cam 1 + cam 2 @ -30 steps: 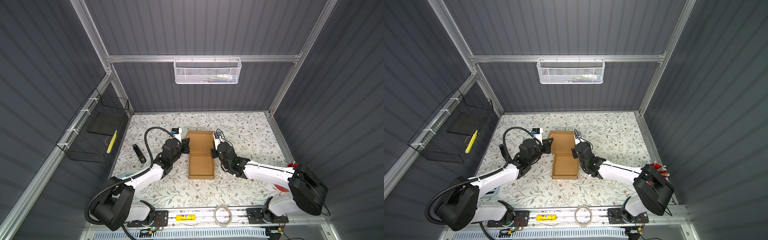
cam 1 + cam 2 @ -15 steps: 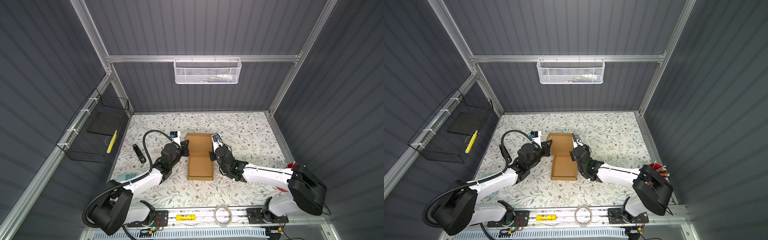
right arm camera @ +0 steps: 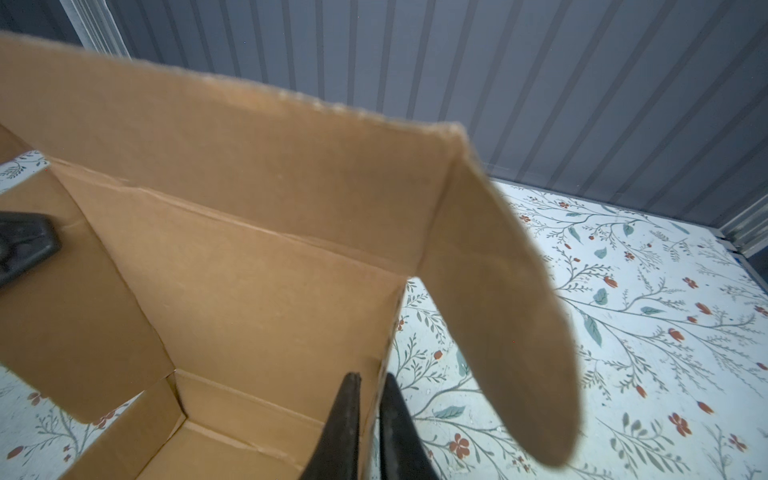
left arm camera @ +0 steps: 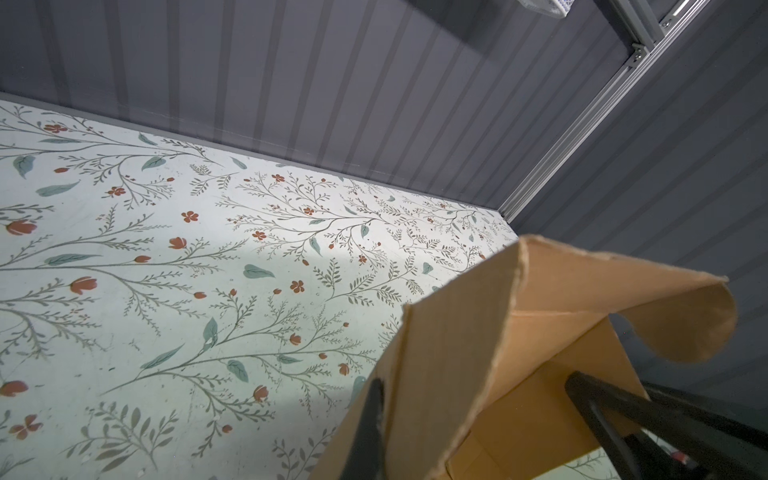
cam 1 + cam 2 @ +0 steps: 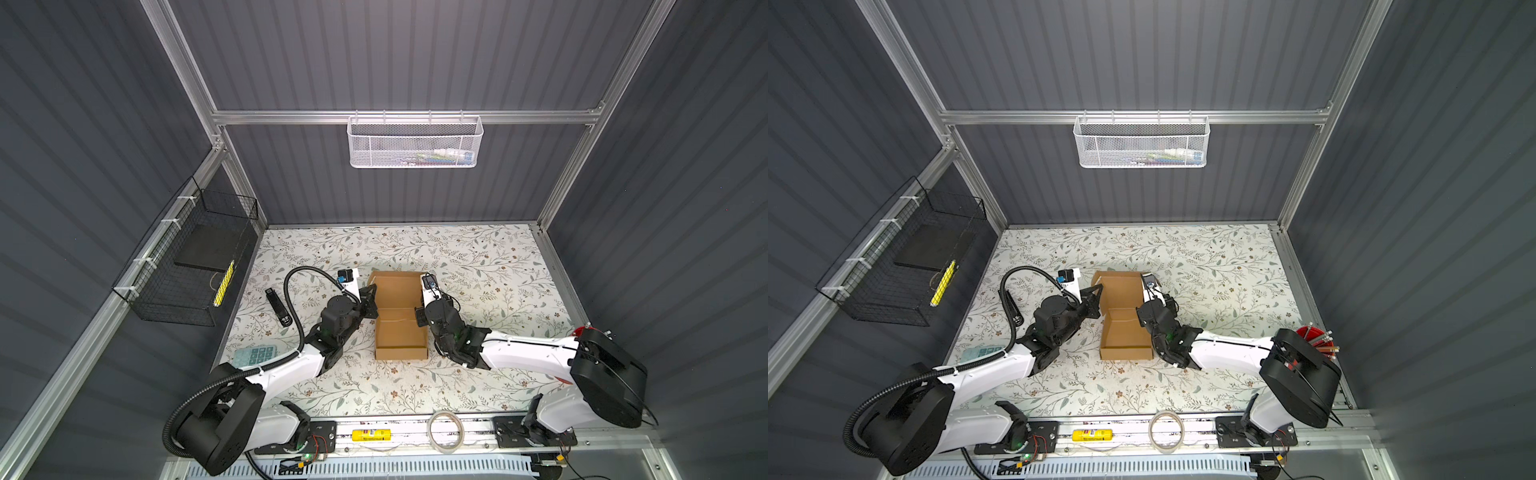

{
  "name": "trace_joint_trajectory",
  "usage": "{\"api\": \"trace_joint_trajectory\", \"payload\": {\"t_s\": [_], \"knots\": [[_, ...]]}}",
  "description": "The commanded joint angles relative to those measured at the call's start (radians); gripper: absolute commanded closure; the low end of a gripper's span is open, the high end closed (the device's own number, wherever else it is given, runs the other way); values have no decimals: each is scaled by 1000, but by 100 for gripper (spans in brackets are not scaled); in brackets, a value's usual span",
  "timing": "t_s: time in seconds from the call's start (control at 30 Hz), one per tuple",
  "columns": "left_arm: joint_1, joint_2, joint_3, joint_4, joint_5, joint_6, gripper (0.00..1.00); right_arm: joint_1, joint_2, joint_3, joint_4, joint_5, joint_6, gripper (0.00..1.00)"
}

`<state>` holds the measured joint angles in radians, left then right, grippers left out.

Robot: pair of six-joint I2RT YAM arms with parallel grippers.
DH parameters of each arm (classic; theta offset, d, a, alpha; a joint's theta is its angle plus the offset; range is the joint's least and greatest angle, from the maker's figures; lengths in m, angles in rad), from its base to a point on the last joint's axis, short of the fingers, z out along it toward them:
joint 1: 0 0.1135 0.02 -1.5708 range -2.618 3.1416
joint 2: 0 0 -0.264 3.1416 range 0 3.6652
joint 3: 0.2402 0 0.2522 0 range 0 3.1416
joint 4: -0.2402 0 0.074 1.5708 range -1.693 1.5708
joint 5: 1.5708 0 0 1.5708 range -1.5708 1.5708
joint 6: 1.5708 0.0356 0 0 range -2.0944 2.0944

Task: Fold the paper box

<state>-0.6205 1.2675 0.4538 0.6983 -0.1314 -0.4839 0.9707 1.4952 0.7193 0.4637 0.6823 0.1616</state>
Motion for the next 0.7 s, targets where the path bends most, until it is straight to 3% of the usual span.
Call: {"api": "trace_joint_trajectory", "payload": {"t_s": [0.0, 0.67], "knots": [[-35, -11, -25, -8, 73, -27, 100, 38, 25, -21, -17, -68, 18, 88], [-79, -13, -61, 30, 36, -65, 100, 82, 46, -18, -16, -10, 23, 89]]}}
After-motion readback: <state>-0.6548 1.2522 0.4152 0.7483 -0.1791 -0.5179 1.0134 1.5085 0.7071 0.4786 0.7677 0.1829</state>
